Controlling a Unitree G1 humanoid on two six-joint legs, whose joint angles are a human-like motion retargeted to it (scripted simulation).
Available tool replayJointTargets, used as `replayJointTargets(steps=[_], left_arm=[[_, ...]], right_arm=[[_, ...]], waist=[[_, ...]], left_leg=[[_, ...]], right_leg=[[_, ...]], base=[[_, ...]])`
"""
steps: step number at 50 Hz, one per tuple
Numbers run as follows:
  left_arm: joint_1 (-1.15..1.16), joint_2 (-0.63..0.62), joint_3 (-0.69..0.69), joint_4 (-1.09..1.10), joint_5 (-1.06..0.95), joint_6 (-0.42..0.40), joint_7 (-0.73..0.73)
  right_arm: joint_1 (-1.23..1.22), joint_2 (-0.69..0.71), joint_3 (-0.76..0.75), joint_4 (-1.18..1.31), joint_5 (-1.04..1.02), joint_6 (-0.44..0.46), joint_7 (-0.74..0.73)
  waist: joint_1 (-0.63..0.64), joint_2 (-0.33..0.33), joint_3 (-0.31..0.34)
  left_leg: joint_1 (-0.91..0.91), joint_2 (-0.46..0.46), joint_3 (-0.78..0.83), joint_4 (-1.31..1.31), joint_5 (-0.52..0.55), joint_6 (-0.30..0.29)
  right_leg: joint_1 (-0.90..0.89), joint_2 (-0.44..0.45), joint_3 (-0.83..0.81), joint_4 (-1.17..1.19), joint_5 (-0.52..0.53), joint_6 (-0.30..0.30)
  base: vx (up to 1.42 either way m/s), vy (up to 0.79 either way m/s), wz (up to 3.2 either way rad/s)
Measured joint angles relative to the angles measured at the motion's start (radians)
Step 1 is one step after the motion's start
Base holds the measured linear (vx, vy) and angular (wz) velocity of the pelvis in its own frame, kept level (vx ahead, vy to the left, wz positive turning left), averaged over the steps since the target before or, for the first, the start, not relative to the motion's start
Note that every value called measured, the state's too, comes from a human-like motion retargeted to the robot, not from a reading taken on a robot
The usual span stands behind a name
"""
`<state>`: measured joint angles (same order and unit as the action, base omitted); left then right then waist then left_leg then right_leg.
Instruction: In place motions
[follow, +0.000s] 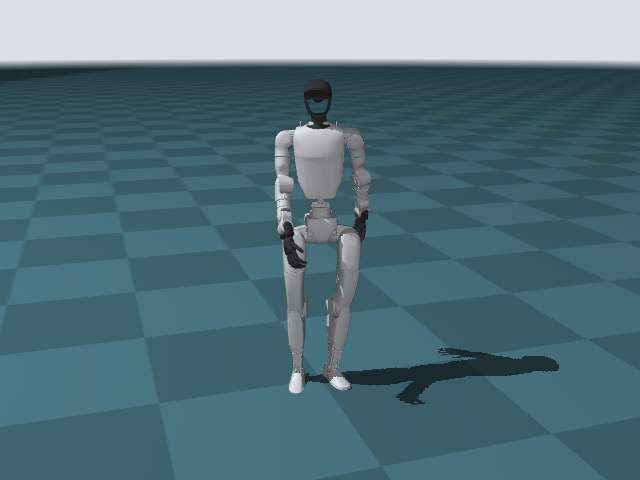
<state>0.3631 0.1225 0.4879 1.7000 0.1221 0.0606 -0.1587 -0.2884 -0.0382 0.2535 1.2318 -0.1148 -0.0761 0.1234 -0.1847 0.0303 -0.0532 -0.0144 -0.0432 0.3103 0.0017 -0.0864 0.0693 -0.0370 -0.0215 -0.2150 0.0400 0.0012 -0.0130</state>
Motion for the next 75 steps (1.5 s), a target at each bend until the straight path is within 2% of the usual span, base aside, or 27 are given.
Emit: replayJointTargets(steps=[7, 13, 17, 24, 30, 35, 38, 40, 43, 50, 55, 60, 65, 70, 75], left_arm=[[-0.211, -0.005, -0.046, 0.000, -0.080, -0.019, 0.039], [-0.509, 0.016, -0.112, -0.004, -0.089, -0.031, 0.001], [-0.660, 0.013, -0.145, -0.099, -0.120, -0.051, -0.023], [-0.790, 0.012, -0.183, -0.267, -0.179, -0.086, -0.023], [-0.773, 0.019, -0.189, -0.263, -0.147, -0.093, -0.015], [-0.660, -0.005, -0.147, -0.194, -0.103, -0.090, -0.020], [-0.558, -0.021, -0.103, -0.122, -0.073, -0.089, -0.010], [-0.478, -0.026, -0.074, -0.070, -0.059, -0.089, 0.000], [-0.341, -0.027, -0.048, -0.006, -0.043, -0.085, 0.014], [-0.023, -0.009, -0.014, 0.000, 0.001, -0.037, -0.017], [0.071, 0.012, 0.006, 0.000, 0.020, -0.027, -0.023], [0.026, 0.015, 0.007, 0.000, -0.012, -0.024, -0.017], [-0.133, -0.006, -0.019, 0.000, -0.063, -0.040, 0.002], [-0.351, -0.017, -0.053, -0.008, -0.099, -0.047, 0.010], [-0.549, -0.012, -0.093, -0.106, -0.156, -0.049, -0.024]], right_arm=[[0.181, -0.053, -0.023, 0.124, -0.056, -0.005, -0.015], [0.359, -0.130, -0.134, 0.362, -0.073, 0.049, -0.033], [0.470, -0.179, -0.195, 0.465, -0.052, 0.086, -0.051], [0.590, -0.218, -0.256, 0.468, -0.029, 0.131, -0.101], [0.530, -0.191, -0.240, 0.468, 0.006, 0.119, -0.105], [0.396, -0.133, -0.173, 0.437, 0.011, 0.078, -0.095], [0.303, -0.105, -0.103, 0.375, -0.038, 0.072, -0.072], [0.234, -0.089, -0.053, 0.331, -0.067, 0.067, -0.055], [0.133, -0.068, -0.018, 0.268, -0.086, 0.054, -0.038], [-0.034, -0.019, -0.012, 0.096, -0.043, 0.028, -0.021], [-0.055, -0.018, -0.015, 0.006, 0.020, -0.005, -0.014], [0.000, -0.031, -0.006, 0.014, 0.011, -0.013, -0.018], [0.118, -0.051, -0.018, 0.100, -0.038, -0.005, -0.019], [0.278, -0.091, -0.100, 0.234, -0.084, 0.011, -0.035], [0.417, -0.161, -0.214, 0.397, -0.084, 0.056, -0.041]], waist=[[-0.001, -0.016, -0.005], [0.012, -0.027, -0.006], [0.013, -0.032, -0.005], [0.008, -0.029, -0.005], [0.009, -0.012, -0.013], [0.018, -0.003, -0.014], [-0.022, 0.001, -0.012], [0.025, 0.000, -0.016], [0.027, 0.003, -0.018], [0.024, 0.009, -0.009], [0.022, 0.003, 0.000], [0.019, -0.006, 0.000], [0.012, -0.012, -0.005], [0.009, -0.017, -0.012], [0.003, -0.023, -0.017]], left_leg=[[-0.002, -0.004, -0.002, 0.001, -0.001, 0.005], [-0.004, -0.010, -0.016, 0.002, 0.002, 0.011], [-0.006, -0.014, -0.022, 0.004, 0.003, 0.014], [-0.008, -0.011, -0.005, 0.006, -0.002, 0.012], [-0.013, -0.007, 0.002, 0.004, -0.002, 0.010], [-0.009, -0.009, -0.002, 0.002, -0.002, 0.008], [-0.009, -0.019, -0.049, 0.005, 0.003, 0.010], [-0.002, -0.013, -0.007, 0.001, -0.003, 0.006], [0.001, -0.014, -0.017, 0.001, -0.003, 0.005], [0.002, -0.010, -0.024, 0.001, -0.002, 0.003], [0.003, -0.011, -0.037, 0.001, 0.002, 0.004], [0.005, -0.013, -0.043, 0.001, 0.004, 0.006], [0.006, -0.009, -0.030, 0.001, 0.003, 0.006], [0.006, -0.005, -0.009, 0.000, 0.000, 0.007], [0.001, -0.006, 0.002, 0.001, -0.002, 0.009]], right_leg=[[0.006, -0.003, -0.017, -0.003, -0.002, 0.001], [0.021, -0.007, -0.041, -0.006, -0.008, 0.001], [0.027, -0.009, -0.050, -0.007, -0.012, 0.001], [0.022, -0.007, -0.043, -0.006, -0.012, 0.000], [0.012, -0.004, -0.038, -0.008, -0.010, -0.001], [0.013, -0.005, -0.039, -0.009, -0.010, -0.003], [0.012, -0.014, -0.082, -0.007, -0.005, -0.004], [0.010, -0.007, -0.032, -0.002, -0.012, -0.005], [0.009, -0.009, -0.032, 0.000, -0.010, -0.004], [0.008, -0.006, -0.029, 0.002, -0.011, -0.001], [0.015, -0.007, -0.038, 0.001, -0.012, 0.000], [0.021, -0.008, -0.044, 0.000, -0.013, 0.000], [0.019, -0.007, -0.041, -0.001, -0.009, 0.001], [0.016, -0.005, -0.034, -0.002, -0.006, 0.000], [0.011, -0.005, -0.030, -0.002, -0.006, -0.001]], base=[[0.00, 0.00, 0.00], [0.00, 0.00, 0.03], [0.00, 0.00, 0.00], [0.00, 0.00, -0.03], [0.00, 0.00, 0.00], [0.00, 0.00, 0.00], [0.02, 0.03, 0.57], [0.01, 0.01, -0.30], [0.02, 0.01, -0.06], [0.00, 0.00, 0.00], [0.00, 0.00, 0.00], [0.00, 0.00, 0.00], [0.00, 0.00, -0.04], [0.00, -0.02, -0.22], [0.00, 0.00, 0.00]])
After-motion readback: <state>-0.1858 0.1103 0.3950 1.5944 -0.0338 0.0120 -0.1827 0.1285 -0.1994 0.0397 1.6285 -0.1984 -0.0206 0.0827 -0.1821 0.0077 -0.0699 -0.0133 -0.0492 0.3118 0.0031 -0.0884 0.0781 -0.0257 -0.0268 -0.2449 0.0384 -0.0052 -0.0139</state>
